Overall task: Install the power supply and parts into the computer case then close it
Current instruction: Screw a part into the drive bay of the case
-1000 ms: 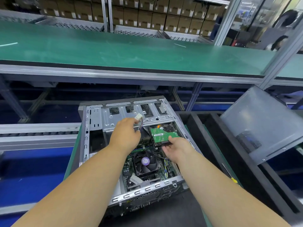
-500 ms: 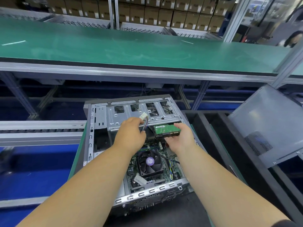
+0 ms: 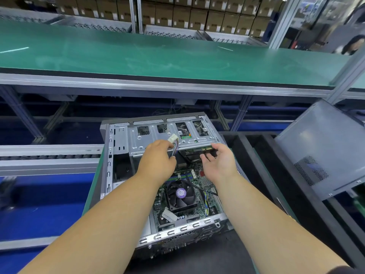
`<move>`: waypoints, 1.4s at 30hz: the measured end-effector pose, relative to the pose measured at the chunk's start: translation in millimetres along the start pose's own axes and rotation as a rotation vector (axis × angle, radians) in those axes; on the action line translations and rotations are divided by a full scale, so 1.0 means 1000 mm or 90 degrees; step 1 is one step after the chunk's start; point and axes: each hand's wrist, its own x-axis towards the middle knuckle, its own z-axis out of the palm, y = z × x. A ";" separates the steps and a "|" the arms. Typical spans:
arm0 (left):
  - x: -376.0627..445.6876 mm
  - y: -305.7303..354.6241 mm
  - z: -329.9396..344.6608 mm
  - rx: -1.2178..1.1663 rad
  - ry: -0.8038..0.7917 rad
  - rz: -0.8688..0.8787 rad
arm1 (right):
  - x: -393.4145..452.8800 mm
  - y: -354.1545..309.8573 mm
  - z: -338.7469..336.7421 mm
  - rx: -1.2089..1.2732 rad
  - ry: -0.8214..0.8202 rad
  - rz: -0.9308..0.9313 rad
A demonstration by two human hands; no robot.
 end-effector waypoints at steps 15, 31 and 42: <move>-0.018 0.041 -0.013 0.008 0.032 0.135 | -0.052 -0.043 -0.024 -0.093 -0.159 0.049; -0.068 0.196 0.093 -0.130 -0.130 0.179 | -0.015 -0.184 -0.177 -0.346 -0.076 -0.118; -0.091 0.234 0.218 -0.220 -0.195 0.087 | 0.037 -0.202 -0.279 -0.904 -0.048 -0.096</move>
